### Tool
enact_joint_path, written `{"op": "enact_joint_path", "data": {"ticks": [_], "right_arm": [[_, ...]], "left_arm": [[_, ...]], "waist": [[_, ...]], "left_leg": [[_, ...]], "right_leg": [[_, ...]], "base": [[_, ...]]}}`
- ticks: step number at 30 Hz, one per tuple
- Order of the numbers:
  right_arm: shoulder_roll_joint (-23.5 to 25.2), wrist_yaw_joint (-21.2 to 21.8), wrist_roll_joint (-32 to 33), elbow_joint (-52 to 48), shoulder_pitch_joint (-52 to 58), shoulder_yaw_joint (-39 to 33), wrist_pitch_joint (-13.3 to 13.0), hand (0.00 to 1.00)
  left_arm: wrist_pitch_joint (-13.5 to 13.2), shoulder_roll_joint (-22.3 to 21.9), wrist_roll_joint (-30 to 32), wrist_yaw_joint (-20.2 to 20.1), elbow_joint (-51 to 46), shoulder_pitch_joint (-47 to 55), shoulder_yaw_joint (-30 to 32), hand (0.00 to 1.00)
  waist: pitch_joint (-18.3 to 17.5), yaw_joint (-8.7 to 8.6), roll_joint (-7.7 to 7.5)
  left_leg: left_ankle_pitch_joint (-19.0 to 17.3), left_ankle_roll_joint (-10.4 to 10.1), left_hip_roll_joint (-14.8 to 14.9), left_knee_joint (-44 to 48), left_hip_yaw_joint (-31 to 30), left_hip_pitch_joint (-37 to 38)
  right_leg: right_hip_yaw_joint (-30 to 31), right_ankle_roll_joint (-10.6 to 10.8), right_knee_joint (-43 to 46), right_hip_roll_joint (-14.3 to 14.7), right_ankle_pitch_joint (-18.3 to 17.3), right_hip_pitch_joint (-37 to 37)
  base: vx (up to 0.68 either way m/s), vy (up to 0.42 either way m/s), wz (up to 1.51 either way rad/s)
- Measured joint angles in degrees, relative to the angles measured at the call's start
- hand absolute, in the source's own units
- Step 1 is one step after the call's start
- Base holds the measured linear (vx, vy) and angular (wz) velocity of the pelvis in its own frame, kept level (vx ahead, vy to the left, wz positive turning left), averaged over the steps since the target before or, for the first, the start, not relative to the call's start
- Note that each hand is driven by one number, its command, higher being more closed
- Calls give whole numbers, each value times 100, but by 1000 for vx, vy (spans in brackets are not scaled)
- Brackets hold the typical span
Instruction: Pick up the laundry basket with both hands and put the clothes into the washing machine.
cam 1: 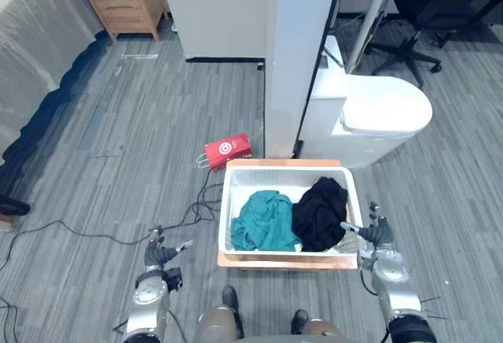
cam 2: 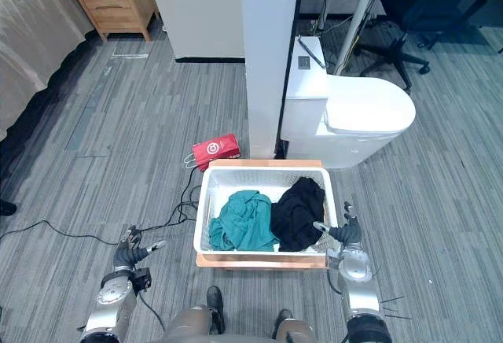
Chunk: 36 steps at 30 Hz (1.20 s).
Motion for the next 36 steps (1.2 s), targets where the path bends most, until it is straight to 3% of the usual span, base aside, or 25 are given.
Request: {"op": "enact_joint_path", "data": {"ticks": [5,7,15,16,17,26,32,36], "right_arm": [[4,-464,-225,63,-531,0,10,0],[-53,-628,-305,545,-949,37,87,0],[-300,-410,-354,2035,-2499,504,281,0],[-380,-356,-361,2145,-2737,525,299,100],[-406,-305,-364,2196,-2833,568,300,100],[-602,-156,-419,2040,-3311,919,309,100],[-676,-183,-117,1543,-2910,905,288,100],[-528,-183,47,958,-2253,859,300,100]], "left_arm": [[66,-28,323,242,383,-790,-369,0],[100,-20,537,405,570,-1167,-536,0],[84,324,889,442,1140,-2520,-958,0],[72,401,974,437,1305,-2805,-1048,0],[74,430,1023,437,1381,-2913,-1086,100],[78,579,1296,432,1740,-3609,-1258,100],[84,632,1108,422,1613,-3629,-1277,100],[228,637,860,366,1215,-3220,-1273,100]], "waist": [[261,-32,77],[454,-54,68],[1151,-104,47],[1204,-113,35],[1204,-111,35],[1329,-144,16],[1329,-34,16],[1328,-28,15]], "left_leg": [[182,115,-22,-110,210,-277],[212,153,-55,-110,270,-399],[403,284,-79,-55,258,-773],[416,288,-78,-42,254,-851],[419,284,-75,-39,252,-904],[532,216,-30,-166,313,-1190],[558,245,5,-198,365,-1145],[558,241,7,-289,440,-901]], "right_leg": [[267,32,38,-8,223,-472],[378,68,163,-53,262,-703],[427,110,290,-94,477,-1130],[447,111,358,-101,476,-1223],[465,110,367,-100,477,-1282],[542,81,455,-81,515,-1711],[554,64,437,-66,525,-1685],[587,57,418,-47,516,-1510]], "base": [[-144,62,-26],[-153,69,-15],[-78,36,-3],[-42,11,1],[-43,7,1],[0,-12,-5],[81,-16,-4],[104,-16,-7]]}}
